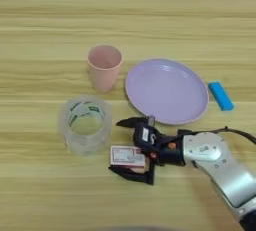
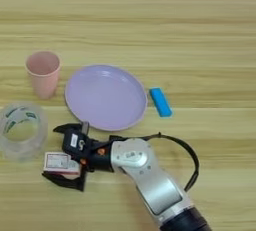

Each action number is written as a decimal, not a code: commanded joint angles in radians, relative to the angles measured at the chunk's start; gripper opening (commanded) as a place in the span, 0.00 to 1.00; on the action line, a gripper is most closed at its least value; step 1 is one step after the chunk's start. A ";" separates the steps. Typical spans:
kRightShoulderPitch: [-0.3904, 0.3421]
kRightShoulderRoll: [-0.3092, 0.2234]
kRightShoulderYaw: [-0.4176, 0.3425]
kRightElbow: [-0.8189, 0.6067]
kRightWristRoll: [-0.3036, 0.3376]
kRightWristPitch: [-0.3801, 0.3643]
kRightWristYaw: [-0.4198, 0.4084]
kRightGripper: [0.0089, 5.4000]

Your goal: Move the objects on the table

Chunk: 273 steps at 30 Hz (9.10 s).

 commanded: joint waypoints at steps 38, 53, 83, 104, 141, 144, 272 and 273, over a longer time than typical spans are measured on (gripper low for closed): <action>-0.017 -0.123 -0.255 -0.163 0.026 0.068 -0.117 1.00; -0.181 0.042 -0.358 -0.127 0.163 0.201 -0.231 1.00; -0.305 0.140 -0.248 0.111 0.148 0.102 -0.179 1.00; -0.424 0.212 -0.239 0.275 0.150 0.077 -0.178 1.00; -0.565 0.308 -0.235 0.535 0.124 0.007 -0.182 1.00; -0.574 0.314 -0.238 0.554 0.123 0.001 -0.187 1.00; -0.233 0.079 -0.513 0.212 0.221 0.197 -0.302 0.83; -0.231 0.080 -0.511 0.211 0.218 0.195 -0.304 0.86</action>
